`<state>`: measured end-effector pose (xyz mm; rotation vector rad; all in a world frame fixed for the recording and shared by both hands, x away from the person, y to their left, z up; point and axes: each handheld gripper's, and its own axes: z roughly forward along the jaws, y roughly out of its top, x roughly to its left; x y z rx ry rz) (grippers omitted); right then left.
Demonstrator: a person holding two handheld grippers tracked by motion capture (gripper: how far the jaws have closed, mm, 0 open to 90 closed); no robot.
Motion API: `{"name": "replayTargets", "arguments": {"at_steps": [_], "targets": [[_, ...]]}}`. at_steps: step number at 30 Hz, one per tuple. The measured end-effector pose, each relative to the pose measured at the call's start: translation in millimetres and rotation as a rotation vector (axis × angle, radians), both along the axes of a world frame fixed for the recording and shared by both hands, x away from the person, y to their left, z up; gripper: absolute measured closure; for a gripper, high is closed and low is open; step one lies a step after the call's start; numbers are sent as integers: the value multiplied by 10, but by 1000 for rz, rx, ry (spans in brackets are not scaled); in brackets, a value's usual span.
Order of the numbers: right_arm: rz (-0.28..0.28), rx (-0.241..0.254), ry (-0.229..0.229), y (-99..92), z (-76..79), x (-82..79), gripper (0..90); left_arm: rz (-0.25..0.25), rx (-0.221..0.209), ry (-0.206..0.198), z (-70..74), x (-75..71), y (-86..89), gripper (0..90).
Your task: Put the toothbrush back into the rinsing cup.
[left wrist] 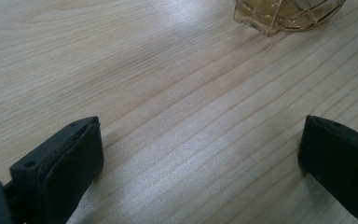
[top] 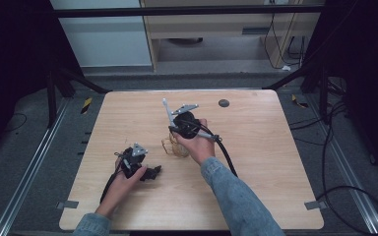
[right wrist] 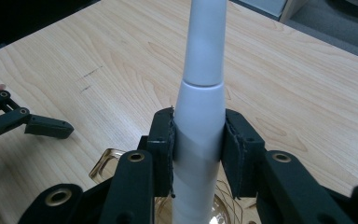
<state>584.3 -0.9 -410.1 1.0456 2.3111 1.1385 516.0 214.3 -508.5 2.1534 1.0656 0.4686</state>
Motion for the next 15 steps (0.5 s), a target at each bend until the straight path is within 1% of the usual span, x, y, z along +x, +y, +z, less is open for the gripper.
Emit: {"name": "replayTargets", "arguments": {"at_steps": [15], "targets": [[3,2,7,1,-1,15,663,0,-1,0,0,0,0,0]]}}
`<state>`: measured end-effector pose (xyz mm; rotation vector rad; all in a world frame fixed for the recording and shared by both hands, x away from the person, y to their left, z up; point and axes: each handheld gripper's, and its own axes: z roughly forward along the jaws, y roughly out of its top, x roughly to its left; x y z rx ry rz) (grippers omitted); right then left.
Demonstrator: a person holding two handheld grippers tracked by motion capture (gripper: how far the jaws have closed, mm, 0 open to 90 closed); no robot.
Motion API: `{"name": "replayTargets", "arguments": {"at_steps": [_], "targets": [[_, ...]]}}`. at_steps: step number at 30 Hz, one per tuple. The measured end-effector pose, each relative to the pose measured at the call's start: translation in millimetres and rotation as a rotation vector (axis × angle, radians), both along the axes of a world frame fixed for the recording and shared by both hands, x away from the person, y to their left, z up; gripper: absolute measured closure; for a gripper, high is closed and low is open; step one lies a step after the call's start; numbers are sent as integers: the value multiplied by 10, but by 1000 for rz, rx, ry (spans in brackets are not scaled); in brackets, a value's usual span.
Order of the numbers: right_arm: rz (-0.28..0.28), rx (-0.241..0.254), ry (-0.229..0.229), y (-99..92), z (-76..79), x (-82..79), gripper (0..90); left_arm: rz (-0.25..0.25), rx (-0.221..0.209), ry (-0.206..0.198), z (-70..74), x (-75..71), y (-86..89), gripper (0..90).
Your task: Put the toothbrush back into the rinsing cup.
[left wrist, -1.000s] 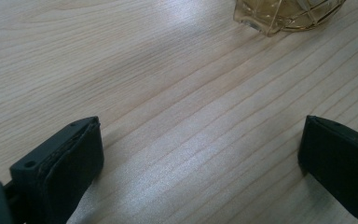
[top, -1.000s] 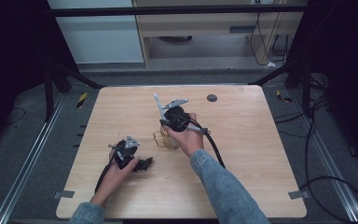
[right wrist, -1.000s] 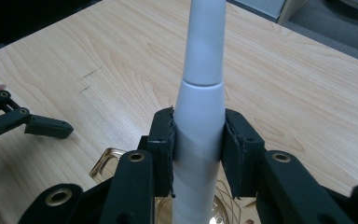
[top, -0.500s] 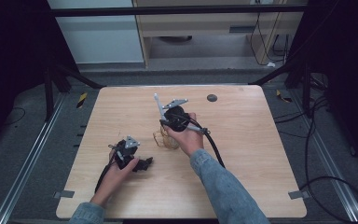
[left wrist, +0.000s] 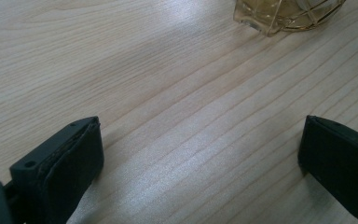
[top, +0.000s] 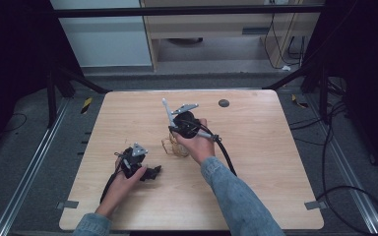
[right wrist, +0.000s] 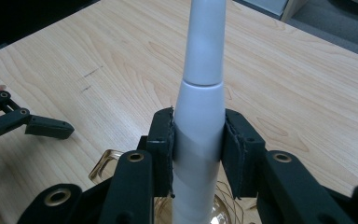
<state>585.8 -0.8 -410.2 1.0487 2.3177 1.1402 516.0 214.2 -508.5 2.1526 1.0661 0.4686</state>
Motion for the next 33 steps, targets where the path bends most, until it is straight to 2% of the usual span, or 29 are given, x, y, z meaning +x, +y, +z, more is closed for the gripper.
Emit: {"name": "replayTargets", "arguments": {"at_steps": [33], "targets": [[7,10,-1,-50,72,-29,613,1,-1,1,0,-1,0,0]]}}
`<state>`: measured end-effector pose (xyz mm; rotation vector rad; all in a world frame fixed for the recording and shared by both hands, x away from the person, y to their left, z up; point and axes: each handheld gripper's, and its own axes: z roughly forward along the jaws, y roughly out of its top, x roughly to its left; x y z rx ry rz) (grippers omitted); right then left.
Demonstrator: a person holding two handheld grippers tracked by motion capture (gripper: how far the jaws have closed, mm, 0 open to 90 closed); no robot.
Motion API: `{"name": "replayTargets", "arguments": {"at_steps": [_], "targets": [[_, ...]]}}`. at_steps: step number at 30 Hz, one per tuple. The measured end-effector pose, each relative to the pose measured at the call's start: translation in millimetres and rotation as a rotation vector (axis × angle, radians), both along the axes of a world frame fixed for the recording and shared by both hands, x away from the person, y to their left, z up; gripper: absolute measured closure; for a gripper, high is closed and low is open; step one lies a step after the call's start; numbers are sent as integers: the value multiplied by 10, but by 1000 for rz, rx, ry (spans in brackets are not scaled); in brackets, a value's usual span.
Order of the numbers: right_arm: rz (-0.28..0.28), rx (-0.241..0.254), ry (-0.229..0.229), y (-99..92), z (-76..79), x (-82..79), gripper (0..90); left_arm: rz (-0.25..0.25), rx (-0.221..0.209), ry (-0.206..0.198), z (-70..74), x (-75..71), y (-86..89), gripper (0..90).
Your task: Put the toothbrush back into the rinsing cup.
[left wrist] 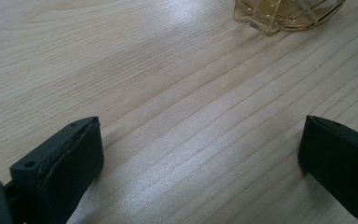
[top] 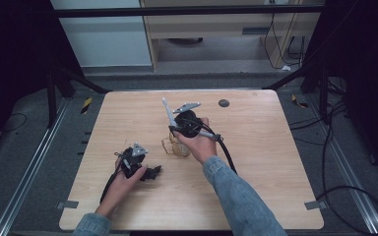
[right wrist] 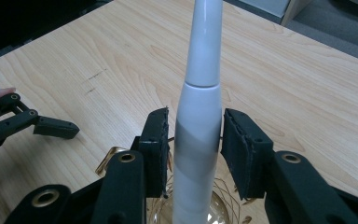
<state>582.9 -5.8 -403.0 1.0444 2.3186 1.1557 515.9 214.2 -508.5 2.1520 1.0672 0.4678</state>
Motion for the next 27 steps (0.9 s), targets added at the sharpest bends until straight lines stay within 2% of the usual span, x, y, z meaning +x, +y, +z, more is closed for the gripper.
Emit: {"name": "replayTargets", "arguments": {"at_steps": [27], "targets": [[2,-15,-10,-118,94,-92,604,-1,0,-1,0,1,0,0]]}}
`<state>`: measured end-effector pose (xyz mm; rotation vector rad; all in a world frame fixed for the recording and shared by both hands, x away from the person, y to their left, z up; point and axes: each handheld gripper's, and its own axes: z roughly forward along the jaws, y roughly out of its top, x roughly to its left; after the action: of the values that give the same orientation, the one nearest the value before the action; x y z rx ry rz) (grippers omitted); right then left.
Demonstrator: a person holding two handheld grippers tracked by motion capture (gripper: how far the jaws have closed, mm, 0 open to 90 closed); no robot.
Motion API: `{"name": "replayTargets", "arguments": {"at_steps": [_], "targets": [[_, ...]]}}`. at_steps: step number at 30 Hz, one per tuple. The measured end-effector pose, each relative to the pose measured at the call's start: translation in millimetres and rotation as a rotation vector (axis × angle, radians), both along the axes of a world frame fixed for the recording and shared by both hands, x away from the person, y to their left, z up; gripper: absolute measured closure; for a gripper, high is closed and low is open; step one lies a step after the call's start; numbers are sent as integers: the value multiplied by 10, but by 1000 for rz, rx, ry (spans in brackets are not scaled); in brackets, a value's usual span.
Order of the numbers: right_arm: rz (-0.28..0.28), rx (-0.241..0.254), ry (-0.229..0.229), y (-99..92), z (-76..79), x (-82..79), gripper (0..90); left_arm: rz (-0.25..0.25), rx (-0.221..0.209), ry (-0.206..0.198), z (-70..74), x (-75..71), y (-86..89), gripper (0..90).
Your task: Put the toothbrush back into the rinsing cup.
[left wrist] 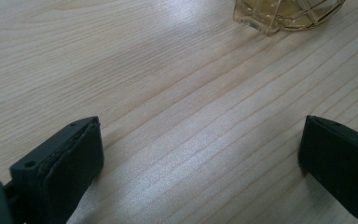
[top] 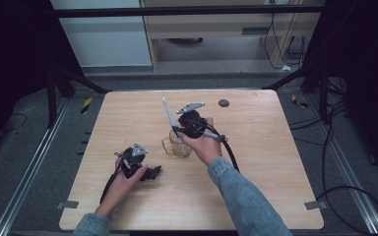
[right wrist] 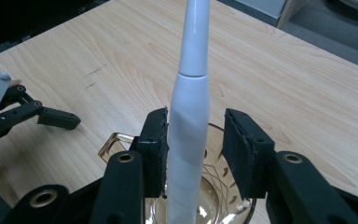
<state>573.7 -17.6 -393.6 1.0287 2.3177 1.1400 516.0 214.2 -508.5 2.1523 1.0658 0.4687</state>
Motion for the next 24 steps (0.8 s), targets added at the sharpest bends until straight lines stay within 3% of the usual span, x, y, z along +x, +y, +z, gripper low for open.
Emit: {"name": "replayTargets", "arguments": {"at_steps": [15,24], "targets": [[-15,10,-8,-89,48,-26,552,0,0,0,0,0,0,0],[-48,36,-31,-217,109,-62,369,1,0,0,0,0,0,0]]}}
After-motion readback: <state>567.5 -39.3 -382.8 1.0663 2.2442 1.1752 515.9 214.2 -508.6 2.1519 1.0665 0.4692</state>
